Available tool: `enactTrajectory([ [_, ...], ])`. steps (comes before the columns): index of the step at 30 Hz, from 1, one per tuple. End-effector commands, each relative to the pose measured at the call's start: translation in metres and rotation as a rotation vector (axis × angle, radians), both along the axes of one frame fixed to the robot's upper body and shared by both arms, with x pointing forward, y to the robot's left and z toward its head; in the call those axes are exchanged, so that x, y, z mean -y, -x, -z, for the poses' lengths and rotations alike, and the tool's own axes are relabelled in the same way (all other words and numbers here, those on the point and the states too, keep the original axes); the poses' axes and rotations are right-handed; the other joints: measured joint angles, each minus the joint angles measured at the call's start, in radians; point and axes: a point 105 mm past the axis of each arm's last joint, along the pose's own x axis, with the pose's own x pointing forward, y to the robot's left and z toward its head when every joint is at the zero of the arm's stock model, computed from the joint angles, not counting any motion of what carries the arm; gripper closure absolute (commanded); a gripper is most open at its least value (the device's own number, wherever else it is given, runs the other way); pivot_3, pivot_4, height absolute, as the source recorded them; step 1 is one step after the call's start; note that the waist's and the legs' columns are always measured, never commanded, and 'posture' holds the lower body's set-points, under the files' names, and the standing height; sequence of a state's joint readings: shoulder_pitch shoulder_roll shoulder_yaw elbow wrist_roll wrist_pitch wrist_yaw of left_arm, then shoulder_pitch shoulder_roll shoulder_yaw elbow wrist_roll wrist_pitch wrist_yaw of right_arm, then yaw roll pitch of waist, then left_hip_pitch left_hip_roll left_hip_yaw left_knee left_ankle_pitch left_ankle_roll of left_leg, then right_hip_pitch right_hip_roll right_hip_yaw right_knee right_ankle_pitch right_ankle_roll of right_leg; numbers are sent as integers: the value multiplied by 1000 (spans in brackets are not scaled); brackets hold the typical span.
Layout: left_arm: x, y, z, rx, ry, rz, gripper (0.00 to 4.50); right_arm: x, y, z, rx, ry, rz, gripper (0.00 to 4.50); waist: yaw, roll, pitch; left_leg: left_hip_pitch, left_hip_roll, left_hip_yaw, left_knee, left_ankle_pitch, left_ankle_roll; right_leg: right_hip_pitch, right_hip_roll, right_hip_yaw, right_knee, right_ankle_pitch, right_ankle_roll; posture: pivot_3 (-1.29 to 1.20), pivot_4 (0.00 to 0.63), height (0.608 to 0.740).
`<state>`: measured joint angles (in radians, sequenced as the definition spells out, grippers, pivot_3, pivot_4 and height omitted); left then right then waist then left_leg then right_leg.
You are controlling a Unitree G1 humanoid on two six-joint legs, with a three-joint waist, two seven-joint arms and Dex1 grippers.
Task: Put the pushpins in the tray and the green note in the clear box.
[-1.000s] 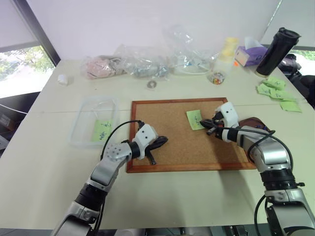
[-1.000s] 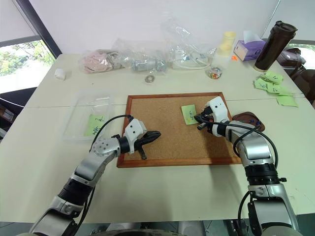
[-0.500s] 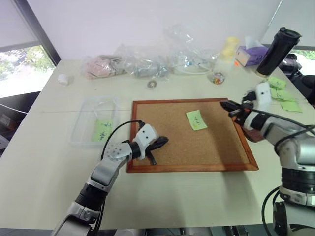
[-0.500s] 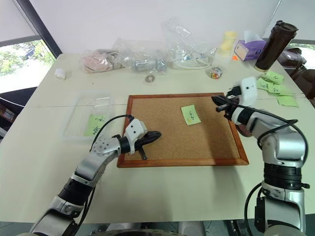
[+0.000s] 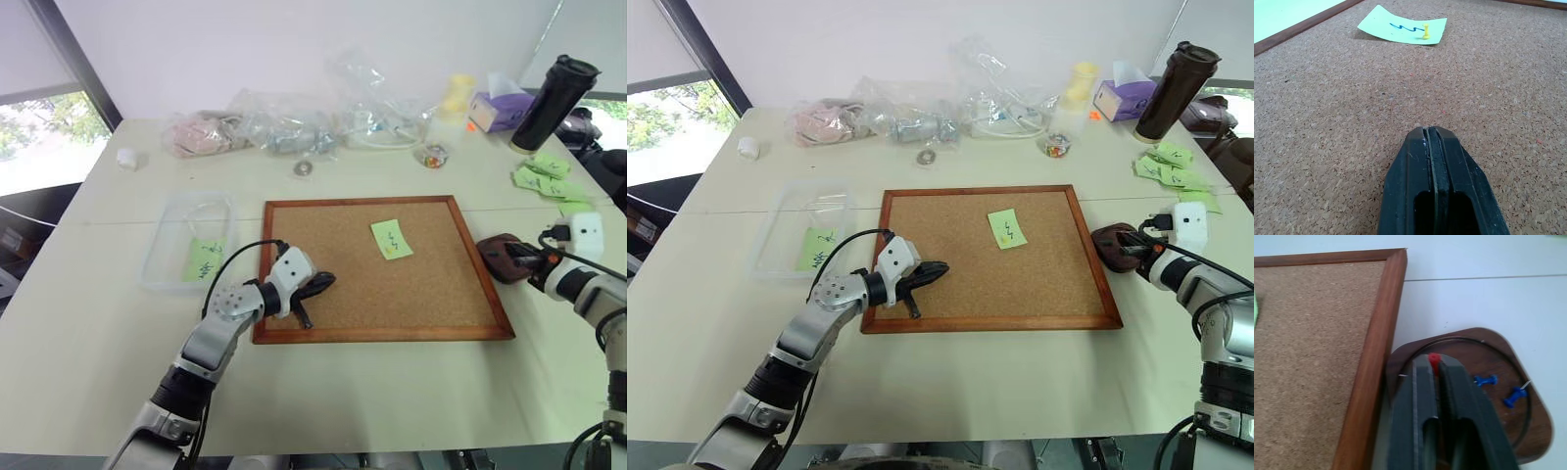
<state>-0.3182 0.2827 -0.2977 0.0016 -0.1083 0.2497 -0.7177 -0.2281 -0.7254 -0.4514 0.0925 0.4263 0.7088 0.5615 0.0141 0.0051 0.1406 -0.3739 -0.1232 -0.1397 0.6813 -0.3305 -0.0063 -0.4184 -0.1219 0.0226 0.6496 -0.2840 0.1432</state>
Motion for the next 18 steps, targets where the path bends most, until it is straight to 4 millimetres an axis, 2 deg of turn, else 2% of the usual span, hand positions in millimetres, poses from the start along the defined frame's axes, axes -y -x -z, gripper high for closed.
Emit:
enactTrajectory([
  [1, -3, 2, 11, -35, -33, -4, 4500, 0, 1, -5, 28, 1, 1, 3156, 0, 0, 0, 0, 0, 0, 0, 0, 0, 0, 0, 0, 0, 0, 0, 0, 150, 730],
  [7, -3, 3, 11, -33, -33, -6, 4500, 3, 5, 0, 13, 3, 7, 109, 0, 0, 0, 0, 0, 0, 0, 0, 0, 0, 0, 0, 0, 0, 0, 0, 150, 730],
  [14, -3, 3, 11, -37, -29, -6, 4500, 1, 10, 4, 1, -11, -3, 109, 0, 0, 0, 0, 0, 0, 0, 0, 0, 0, 0, 0, 0, 0, 0, 0, 150, 730],
  [18, -3, 4, 11, -38, -31, -4, 4500, -3, 9, -4, 33, -26, -19, 109, 0, 0, 0, 0, 0, 0, 0, 0, 0, 0, 0, 0, 0, 0, 0, 0, 150, 730],
])
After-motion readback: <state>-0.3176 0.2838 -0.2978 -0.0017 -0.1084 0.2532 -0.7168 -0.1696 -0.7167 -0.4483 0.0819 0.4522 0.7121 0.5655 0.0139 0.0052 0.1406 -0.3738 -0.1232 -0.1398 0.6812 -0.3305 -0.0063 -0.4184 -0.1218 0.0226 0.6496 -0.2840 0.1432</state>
